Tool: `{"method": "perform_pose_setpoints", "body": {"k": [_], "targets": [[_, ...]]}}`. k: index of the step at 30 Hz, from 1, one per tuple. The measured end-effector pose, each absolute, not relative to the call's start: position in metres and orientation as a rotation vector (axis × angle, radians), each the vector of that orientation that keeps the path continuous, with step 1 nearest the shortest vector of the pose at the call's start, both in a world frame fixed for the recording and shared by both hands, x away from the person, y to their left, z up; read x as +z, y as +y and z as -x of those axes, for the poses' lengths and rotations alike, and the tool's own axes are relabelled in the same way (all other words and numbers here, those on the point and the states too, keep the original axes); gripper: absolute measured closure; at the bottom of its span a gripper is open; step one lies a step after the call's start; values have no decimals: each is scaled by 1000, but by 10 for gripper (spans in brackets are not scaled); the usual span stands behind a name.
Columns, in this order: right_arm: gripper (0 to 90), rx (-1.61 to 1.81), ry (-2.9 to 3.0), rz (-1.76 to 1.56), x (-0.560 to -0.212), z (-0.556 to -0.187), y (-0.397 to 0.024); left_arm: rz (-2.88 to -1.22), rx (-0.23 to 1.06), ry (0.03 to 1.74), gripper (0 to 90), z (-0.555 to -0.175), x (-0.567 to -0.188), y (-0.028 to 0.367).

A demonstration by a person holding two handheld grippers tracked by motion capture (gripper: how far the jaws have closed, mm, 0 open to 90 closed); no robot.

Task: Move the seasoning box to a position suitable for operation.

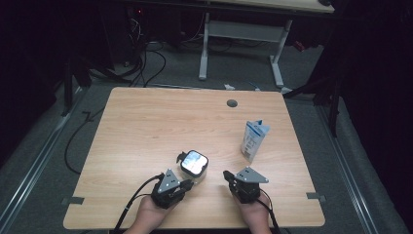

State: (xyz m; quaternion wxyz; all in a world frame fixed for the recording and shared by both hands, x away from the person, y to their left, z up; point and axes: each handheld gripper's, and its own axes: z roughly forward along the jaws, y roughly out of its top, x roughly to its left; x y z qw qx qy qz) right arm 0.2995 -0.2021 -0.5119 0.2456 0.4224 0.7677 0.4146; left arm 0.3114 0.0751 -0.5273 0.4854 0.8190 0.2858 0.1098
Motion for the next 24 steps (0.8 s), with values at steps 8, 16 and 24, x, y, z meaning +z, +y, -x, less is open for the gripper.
{"method": "perform_pose_setpoints", "body": {"k": [8,16,24], "targets": [[863,1141,2091,-1172,-513,-297,-208,-1923,339,782,745,-319,-519,109],[841,1147,2096,-1167,-514,-298,-209,-1886,434,835,581,-329,-504,127],[792,1141,2105,-1165,-515,-299,-209,-1898,459,809,641,-342,-486,125]]}}
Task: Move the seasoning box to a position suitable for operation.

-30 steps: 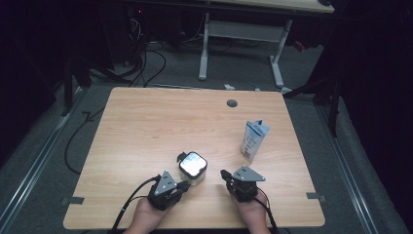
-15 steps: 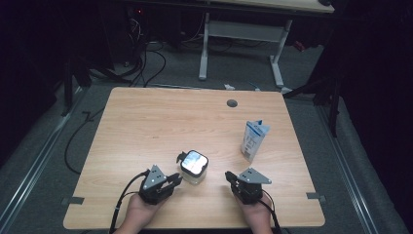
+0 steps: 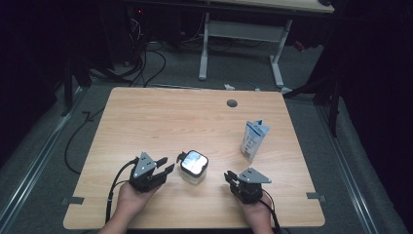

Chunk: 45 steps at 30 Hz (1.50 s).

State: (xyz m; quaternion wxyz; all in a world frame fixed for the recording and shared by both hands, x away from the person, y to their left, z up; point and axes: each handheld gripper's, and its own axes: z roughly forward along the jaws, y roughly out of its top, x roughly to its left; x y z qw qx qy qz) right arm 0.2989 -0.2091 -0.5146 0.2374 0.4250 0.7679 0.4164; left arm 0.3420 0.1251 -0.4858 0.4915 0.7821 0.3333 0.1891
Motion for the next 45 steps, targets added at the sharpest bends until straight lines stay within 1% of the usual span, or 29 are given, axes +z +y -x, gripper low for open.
{"method": "perform_pose_setpoints", "body": {"k": [4,5,10,17,27,45], "targets": [[781,1134,2104,-1162,-514,-299,-209,-1861,410,822,716,-351,-480,124],[779,1133,2105,-1162,-514,-299,-209,-1857,404,822,719,-354,-478,122],[769,1131,2107,-1159,-515,-298,-209,-1846,402,818,802,-361,-472,114],[767,1133,2104,-1156,-514,-298,-209,-1850,414,800,894,-366,-468,99],[767,1138,2106,-1151,-515,-298,-208,-1874,438,801,900,-370,-471,90],[767,1141,2110,-1148,-515,-298,-207,-1879,466,791,900,-369,-474,91]]}}
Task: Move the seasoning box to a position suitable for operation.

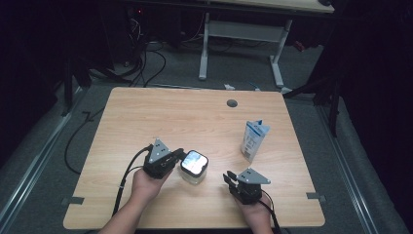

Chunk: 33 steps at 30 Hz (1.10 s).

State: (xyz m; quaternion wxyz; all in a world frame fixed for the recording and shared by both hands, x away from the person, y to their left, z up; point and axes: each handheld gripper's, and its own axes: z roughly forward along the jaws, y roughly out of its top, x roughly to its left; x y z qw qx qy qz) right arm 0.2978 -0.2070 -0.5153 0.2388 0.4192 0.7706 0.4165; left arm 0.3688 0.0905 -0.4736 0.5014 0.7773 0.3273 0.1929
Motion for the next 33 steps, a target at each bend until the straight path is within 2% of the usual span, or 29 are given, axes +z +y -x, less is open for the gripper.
{"method": "perform_pose_setpoints", "body": {"k": [12,23,33], "targets": [[777,1157,2109,-1155,-516,-298,-207,-1865,474,781,900,-368,-476,91],[895,1188,2096,-1118,-512,-296,-204,-1861,466,784,900,-368,-476,92],[900,1223,2069,-1087,-502,-298,-199,-1855,465,787,900,-369,-477,93]]}}
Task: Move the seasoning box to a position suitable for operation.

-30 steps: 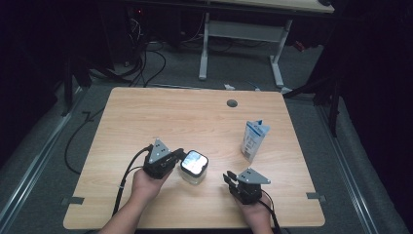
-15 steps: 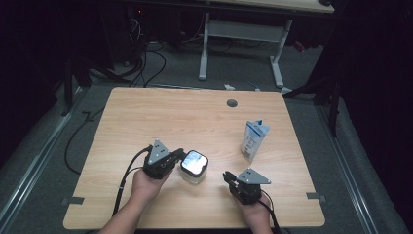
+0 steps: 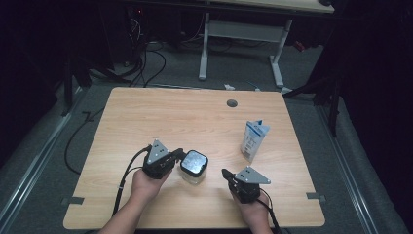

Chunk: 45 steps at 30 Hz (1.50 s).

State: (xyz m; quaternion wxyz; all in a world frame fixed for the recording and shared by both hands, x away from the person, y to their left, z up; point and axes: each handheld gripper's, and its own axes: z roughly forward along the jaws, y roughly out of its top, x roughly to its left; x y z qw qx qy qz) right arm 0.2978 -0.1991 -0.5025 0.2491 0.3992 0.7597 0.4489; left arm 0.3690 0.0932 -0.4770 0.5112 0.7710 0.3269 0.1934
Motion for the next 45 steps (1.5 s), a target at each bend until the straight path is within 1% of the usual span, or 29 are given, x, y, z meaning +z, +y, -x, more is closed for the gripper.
{"method": "perform_pose_setpoints", "body": {"k": [10,20,27,45], "targets": [[899,1241,2054,-1035,-485,-304,-191,-1858,465,781,900,-369,-477,93],[899,1274,2045,-1026,-473,-327,-173,-1869,468,799,900,-371,-478,94],[899,1341,2075,-991,-473,-322,-162,-1871,467,805,900,-370,-478,94],[898,1327,2146,-891,-477,-308,-138,-1865,452,809,900,-369,-477,96]]}}
